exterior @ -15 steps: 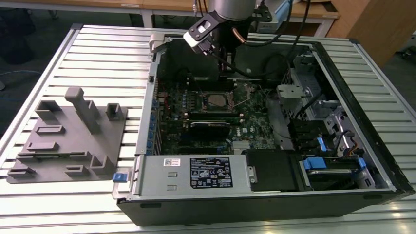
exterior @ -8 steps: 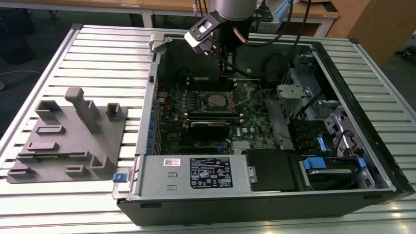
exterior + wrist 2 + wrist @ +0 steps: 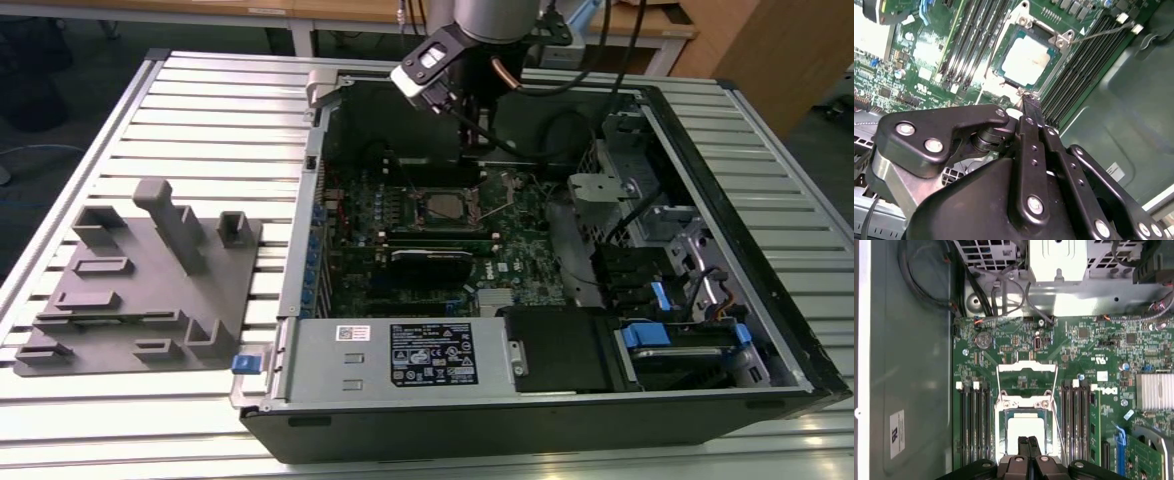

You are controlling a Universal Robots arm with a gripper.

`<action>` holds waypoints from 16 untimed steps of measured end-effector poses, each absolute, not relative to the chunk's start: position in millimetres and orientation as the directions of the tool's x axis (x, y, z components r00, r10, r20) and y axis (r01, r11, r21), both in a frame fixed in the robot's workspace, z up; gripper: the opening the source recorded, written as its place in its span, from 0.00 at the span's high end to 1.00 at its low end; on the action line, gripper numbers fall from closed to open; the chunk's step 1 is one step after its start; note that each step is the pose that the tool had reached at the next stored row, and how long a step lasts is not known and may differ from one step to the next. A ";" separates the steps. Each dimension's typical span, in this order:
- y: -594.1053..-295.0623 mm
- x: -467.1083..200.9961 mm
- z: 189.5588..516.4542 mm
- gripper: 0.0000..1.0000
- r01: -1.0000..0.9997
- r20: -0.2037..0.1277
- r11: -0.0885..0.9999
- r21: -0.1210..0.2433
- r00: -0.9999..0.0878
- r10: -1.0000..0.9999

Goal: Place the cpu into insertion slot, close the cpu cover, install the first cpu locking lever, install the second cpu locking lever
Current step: 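Close the cpu cover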

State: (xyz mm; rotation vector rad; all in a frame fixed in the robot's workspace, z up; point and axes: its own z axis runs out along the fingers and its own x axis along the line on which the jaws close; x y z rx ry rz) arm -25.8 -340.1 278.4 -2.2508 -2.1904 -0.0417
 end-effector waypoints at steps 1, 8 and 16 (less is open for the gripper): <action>-340.1 -24.0 278.4 0.89 0.999 0.019 -0.027 0.018 0.027 0.999; -340.1 -11.0 278.4 0.89 0.999 0.019 -0.027 0.018 0.027 0.999; -340.1 3.3 278.4 0.89 0.999 0.019 -0.027 0.018 0.027 0.999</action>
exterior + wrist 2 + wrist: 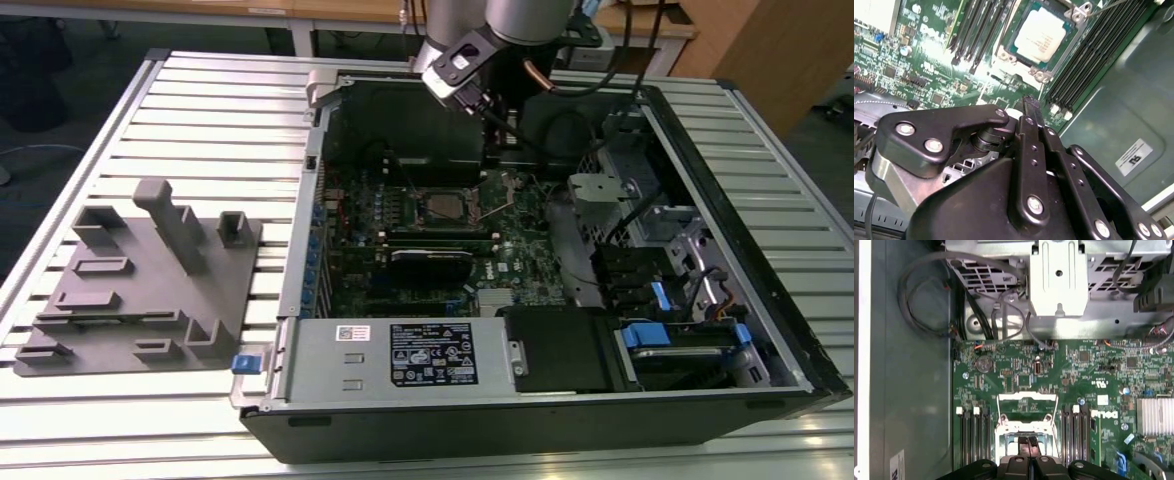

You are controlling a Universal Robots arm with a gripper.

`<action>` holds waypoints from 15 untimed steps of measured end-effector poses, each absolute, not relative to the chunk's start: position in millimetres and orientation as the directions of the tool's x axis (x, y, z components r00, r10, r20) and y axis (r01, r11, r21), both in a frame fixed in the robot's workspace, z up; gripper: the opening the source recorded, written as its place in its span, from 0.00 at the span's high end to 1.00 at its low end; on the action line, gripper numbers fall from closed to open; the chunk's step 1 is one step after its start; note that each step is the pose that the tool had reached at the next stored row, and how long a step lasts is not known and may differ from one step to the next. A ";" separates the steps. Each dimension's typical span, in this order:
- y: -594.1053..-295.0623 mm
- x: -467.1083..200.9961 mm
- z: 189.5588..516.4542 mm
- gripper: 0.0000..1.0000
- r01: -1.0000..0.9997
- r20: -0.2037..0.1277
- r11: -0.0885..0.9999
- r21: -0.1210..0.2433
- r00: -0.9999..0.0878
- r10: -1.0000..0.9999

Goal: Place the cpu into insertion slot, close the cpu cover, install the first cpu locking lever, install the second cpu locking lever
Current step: 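Close the cpu cover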

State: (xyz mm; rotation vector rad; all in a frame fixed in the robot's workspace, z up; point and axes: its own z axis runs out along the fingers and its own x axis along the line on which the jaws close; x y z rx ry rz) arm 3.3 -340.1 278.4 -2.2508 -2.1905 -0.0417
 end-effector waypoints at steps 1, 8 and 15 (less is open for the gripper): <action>-340.1 5.0 278.4 0.89 0.999 0.019 -0.027 0.018 0.027 0.999; -340.1 16.8 278.4 0.89 0.999 0.019 -0.027 0.018 0.027 0.999; -340.1 28.2 278.4 0.89 0.999 0.019 -0.027 0.018 0.027 0.999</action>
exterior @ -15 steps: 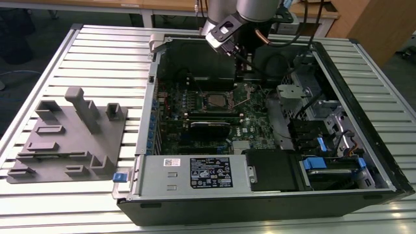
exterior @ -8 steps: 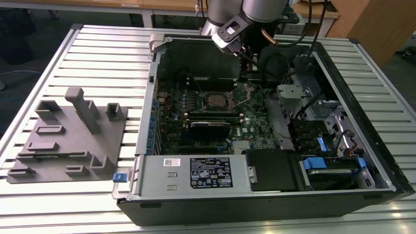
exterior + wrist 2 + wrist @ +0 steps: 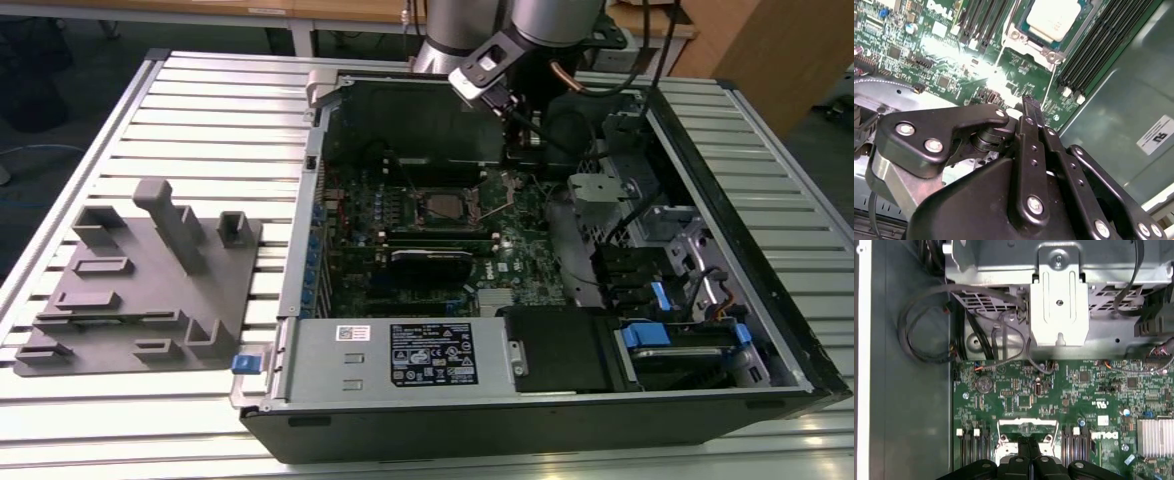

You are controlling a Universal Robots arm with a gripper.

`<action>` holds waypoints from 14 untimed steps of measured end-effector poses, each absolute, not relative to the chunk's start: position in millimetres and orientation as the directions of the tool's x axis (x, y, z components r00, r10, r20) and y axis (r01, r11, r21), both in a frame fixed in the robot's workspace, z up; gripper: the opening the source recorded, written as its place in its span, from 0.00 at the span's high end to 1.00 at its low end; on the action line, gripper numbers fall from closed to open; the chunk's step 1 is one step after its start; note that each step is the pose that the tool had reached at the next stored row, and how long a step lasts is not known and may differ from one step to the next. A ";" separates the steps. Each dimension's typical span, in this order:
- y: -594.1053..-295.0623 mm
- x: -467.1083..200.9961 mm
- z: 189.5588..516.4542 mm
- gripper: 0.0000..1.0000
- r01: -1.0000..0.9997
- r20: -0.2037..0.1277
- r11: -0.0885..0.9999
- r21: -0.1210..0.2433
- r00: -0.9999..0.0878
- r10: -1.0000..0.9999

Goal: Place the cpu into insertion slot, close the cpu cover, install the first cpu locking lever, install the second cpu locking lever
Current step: 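Close the cpu cover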

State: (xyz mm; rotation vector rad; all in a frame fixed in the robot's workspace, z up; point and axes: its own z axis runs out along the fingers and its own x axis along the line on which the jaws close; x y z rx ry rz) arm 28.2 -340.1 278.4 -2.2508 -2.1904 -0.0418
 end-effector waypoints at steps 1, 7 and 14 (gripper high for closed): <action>-340.1 30.0 278.4 0.89 0.999 0.019 -0.027 0.018 0.027 0.999; -340.1 39.8 278.4 0.89 0.999 0.019 -0.027 0.018 0.027 0.999; -340.1 50.8 278.4 0.89 0.999 0.019 -0.027 0.018 0.027 0.999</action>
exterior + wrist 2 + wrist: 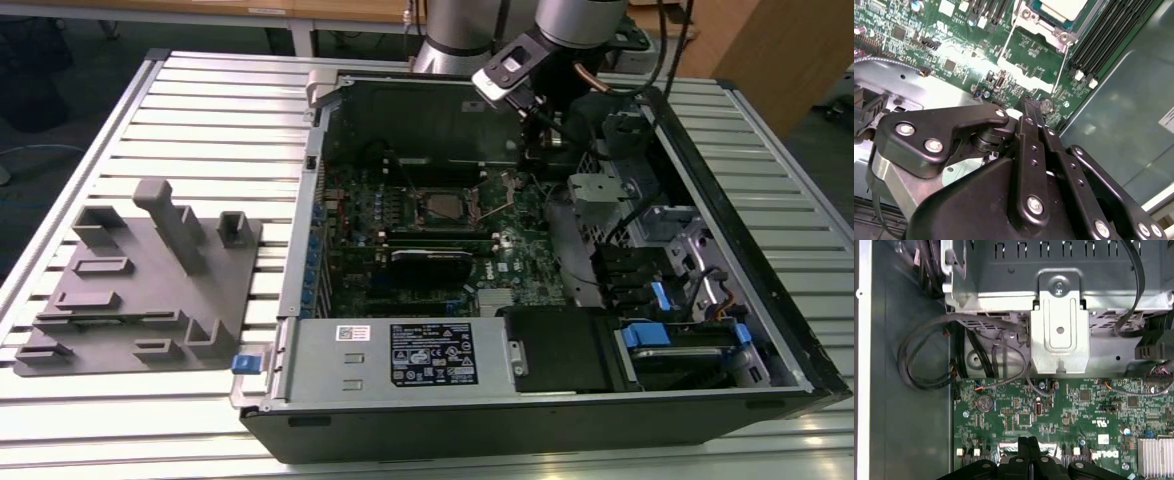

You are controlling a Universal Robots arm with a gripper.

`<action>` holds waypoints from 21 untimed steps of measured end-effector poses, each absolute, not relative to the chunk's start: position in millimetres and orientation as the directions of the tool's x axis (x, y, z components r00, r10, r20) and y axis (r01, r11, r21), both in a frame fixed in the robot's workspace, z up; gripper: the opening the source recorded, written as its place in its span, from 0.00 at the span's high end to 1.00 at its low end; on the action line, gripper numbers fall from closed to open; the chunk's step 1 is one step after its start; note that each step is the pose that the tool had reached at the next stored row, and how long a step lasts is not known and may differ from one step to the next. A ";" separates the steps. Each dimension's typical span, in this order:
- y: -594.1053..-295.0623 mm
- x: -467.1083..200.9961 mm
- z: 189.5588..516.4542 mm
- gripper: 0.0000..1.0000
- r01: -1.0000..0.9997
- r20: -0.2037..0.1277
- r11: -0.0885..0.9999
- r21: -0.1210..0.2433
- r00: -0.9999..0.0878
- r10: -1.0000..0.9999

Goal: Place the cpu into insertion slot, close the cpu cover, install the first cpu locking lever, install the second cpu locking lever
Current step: 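Close the cpu cover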

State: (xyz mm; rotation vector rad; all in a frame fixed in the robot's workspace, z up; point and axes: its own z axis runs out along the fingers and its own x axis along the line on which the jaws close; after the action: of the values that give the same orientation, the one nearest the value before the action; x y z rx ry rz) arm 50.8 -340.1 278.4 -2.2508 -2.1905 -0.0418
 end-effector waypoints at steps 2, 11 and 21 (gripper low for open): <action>-340.1 53.6 278.4 0.89 0.999 0.019 -0.027 0.018 0.027 0.999; -340.1 61.7 278.4 0.89 0.999 0.019 -0.028 0.018 0.027 0.999; -340.1 65.4 274.6 0.89 0.999 0.019 -0.027 0.018 0.027 0.999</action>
State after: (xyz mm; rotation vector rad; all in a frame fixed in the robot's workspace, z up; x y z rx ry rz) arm 65.4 -340.1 274.6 -2.2508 -2.1905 -0.0416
